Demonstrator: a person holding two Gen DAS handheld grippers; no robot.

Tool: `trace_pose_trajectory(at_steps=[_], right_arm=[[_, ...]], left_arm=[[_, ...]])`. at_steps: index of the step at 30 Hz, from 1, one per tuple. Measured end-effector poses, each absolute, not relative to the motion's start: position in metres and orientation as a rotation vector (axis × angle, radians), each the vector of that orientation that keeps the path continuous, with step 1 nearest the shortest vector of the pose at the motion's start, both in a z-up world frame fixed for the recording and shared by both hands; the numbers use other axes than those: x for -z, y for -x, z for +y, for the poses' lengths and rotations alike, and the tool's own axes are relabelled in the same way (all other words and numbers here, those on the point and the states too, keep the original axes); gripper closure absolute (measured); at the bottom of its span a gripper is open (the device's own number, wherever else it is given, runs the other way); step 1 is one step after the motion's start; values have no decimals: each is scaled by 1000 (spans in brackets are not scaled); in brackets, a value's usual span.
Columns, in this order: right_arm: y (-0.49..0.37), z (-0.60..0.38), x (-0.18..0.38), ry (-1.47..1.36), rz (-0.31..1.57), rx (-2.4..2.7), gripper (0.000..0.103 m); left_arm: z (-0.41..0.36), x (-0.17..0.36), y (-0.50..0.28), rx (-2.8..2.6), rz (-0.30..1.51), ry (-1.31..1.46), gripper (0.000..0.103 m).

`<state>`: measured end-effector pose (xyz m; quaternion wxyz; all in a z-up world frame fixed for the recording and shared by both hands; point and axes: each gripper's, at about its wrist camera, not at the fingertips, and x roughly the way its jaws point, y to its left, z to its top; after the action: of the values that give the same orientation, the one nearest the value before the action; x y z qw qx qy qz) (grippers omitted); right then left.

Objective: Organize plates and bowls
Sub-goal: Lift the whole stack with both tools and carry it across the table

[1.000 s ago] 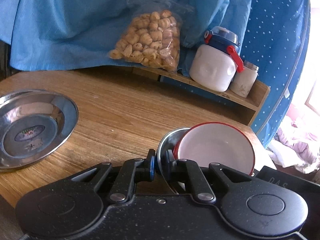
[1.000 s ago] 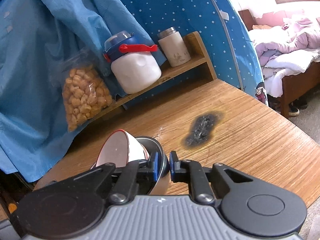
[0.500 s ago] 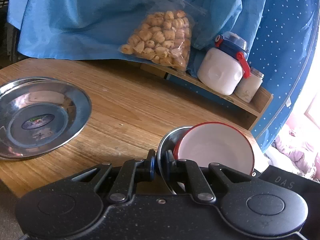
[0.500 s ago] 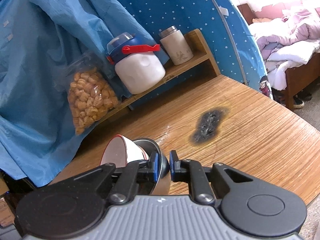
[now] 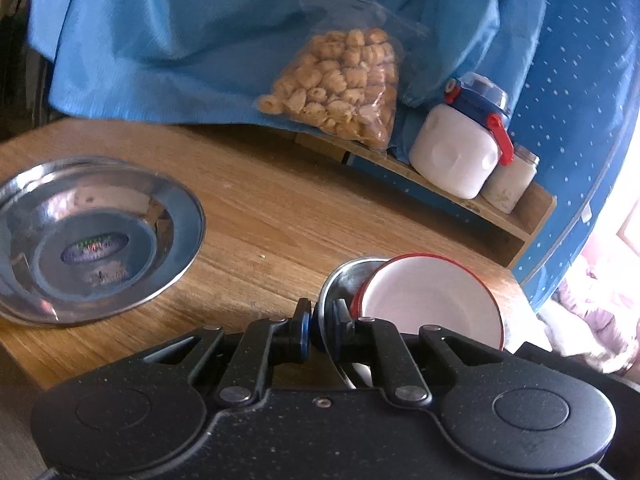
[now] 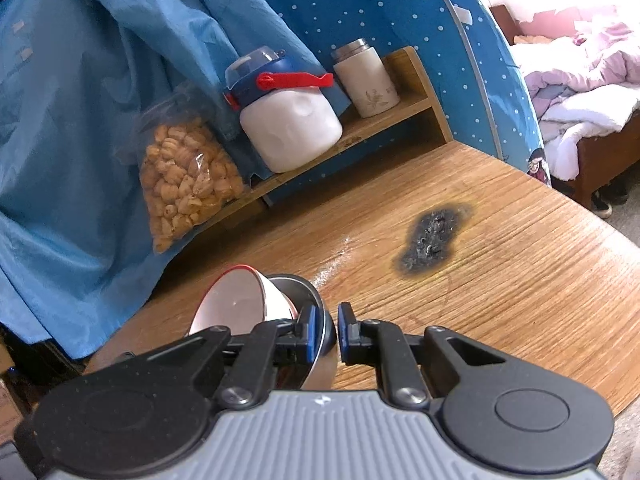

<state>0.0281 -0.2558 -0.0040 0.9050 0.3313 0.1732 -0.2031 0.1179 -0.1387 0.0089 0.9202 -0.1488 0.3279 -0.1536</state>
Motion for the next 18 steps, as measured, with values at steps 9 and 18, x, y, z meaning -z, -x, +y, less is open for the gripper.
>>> trace_pose_trajectory(at_steps=[9,18], right_arm=[[-25,-255,6,-709,340,431,89],[-25,-257,2,-718,326,433,89]], left_arm=[[-139,-8,-116,318,659,319,95],[-140,-12,-118,305,666,356,95]])
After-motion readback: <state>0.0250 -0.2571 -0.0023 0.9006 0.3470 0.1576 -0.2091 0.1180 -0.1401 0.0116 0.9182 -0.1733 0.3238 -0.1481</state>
